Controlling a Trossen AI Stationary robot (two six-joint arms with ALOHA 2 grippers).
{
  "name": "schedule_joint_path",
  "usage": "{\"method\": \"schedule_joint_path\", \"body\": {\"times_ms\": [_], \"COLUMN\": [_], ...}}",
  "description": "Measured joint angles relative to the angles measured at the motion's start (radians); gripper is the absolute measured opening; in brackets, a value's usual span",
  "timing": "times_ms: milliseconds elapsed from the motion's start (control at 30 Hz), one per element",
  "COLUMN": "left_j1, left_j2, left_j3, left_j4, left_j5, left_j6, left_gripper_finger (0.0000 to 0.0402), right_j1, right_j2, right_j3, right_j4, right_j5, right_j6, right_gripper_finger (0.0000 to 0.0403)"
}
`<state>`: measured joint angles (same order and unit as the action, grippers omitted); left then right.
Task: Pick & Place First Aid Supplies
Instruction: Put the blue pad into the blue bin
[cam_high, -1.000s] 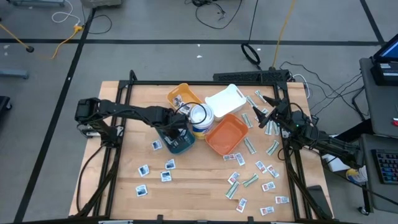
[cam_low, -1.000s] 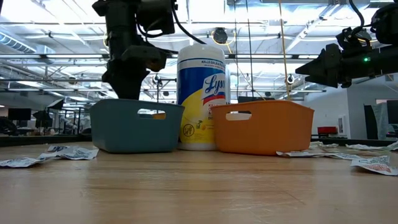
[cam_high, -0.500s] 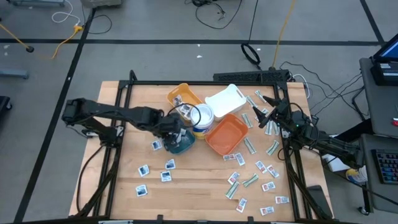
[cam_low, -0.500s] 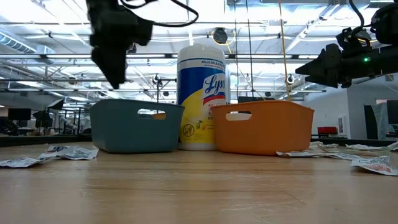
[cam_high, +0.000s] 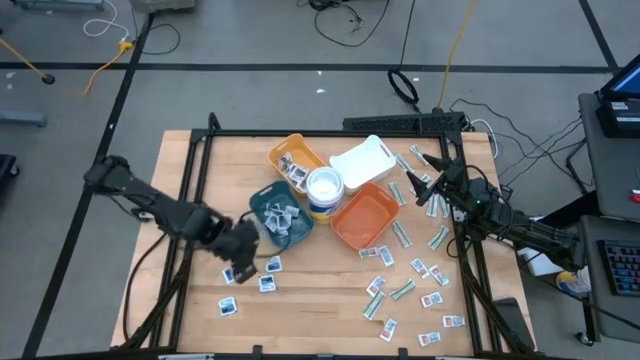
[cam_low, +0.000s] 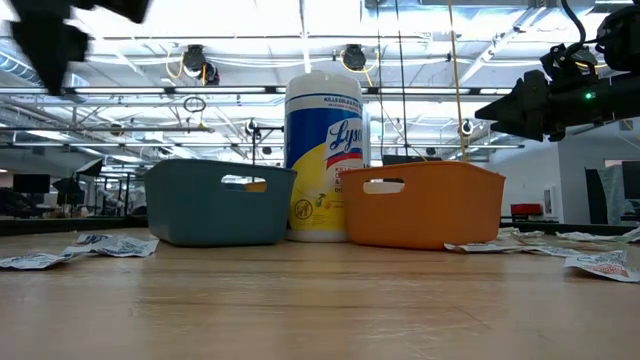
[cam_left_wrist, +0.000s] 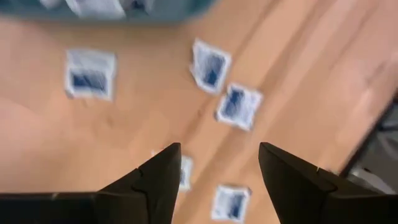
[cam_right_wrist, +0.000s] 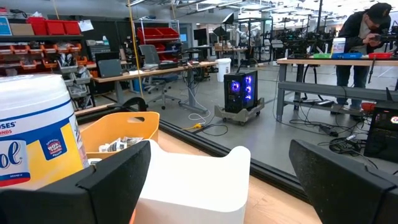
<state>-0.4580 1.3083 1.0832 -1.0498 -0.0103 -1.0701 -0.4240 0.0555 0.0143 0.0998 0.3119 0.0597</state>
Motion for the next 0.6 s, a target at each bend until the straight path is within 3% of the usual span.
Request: {"method": "schedule_joint_path", "body": {"times_ms": [400, 600], "left_j1": [-0.357, -0.435], "left_j2": [-0.004, 0.052], "left_j3": [-0.095, -0.095], "left_j4": [0.007, 0.008], "left_j5": [0.037, 0.069], "left_j6": [-0.391, -0.46], "left_gripper_finger": [0.0225, 0.0225], "right_j1": [0.0, 0.0], "right_j2": [0.0, 0.0], "right_j3": [0.0, 0.0], "right_j4": [0.0, 0.0], "right_j5": [0.0, 0.0], "right_j6": [0.0, 0.0], "right_gripper_finger": [0.0377, 0.0377]}}
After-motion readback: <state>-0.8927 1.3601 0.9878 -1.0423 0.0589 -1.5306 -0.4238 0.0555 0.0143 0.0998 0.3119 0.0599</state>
